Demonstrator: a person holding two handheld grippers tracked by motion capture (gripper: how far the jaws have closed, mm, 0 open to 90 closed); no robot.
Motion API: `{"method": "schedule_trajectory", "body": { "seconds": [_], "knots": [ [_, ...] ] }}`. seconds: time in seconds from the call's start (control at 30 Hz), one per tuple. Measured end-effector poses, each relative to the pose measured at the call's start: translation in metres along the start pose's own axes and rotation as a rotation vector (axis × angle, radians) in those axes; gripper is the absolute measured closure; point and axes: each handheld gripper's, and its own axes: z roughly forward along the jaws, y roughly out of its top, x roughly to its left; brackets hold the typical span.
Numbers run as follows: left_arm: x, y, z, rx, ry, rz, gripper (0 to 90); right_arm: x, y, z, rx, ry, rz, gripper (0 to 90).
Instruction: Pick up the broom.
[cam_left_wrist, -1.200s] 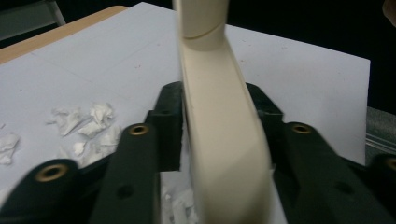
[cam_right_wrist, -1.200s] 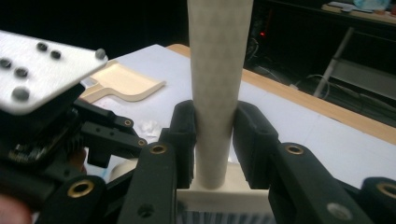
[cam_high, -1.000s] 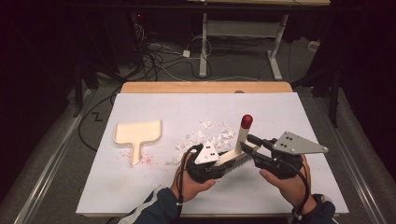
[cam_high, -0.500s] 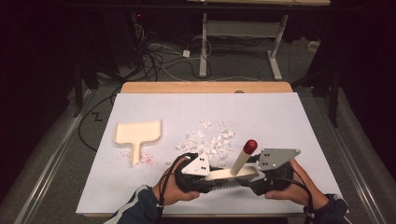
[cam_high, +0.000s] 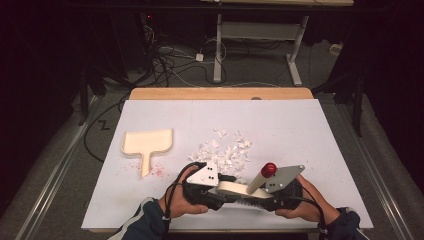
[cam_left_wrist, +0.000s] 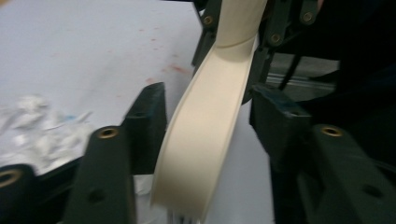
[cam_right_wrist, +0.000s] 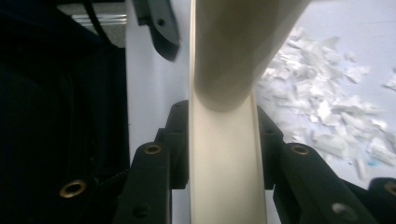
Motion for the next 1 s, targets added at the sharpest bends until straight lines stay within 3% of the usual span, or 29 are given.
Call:
{"method": "schedule_trajectory", "body": {
  "seconds": [0.07,0.17,0.37,0.5,0.57,0.6,0.73,0.77,0.8,0.87,1.0],
  "knots": [
    [-0.003,-0.003,-0.006,0.009,0.089,0.002,27.7,-0.001,-0.001,-0.003,0.0,-0.037,0.033,67.6],
    [-0.006,-0.011,-0.018,0.013,0.217,0.016,21.9,-0.007,-0.002,-0.01,-0.032,-0.083,0.068,67.7],
    [-0.004,-0.038,-0.044,-0.002,0.355,-0.042,21.9,-0.017,-0.003,-0.03,-0.088,-0.199,0.144,67.6],
    [-0.003,-0.061,-0.057,0.046,0.464,-0.057,21.9,-0.024,-0.005,-0.041,-0.1,-0.261,0.189,67.6],
    [-0.003,-0.068,-0.06,0.057,0.482,-0.064,21.2,-0.028,-0.007,-0.046,-0.106,-0.281,0.21,67.6],
    [-0.004,-0.081,-0.065,0.087,0.524,-0.076,21.2,-0.03,-0.008,-0.048,-0.105,-0.292,0.225,67.6],
    [-0.006,-0.106,-0.076,0.127,0.575,-0.11,20.6,-0.039,-0.013,-0.055,-0.097,-0.33,0.263,67.6],
    [-0.006,-0.106,-0.076,0.127,0.575,-0.11,20.5,-0.041,-0.014,-0.056,-0.096,-0.343,0.267,67.6],
    [-0.007,-0.118,-0.082,0.141,0.594,-0.141,20.4,-0.043,-0.014,-0.058,-0.091,-0.359,0.275,67.6],
    [-0.009,-0.128,-0.085,0.166,0.598,-0.167,20.5,-0.047,-0.016,-0.06,-0.081,-0.383,0.29,67.6],
    [-0.014,-0.14,-0.089,0.225,0.622,-0.161,20.3,-0.056,-0.022,-0.063,-0.08,-0.401,0.334,67.5]
  ]
}}
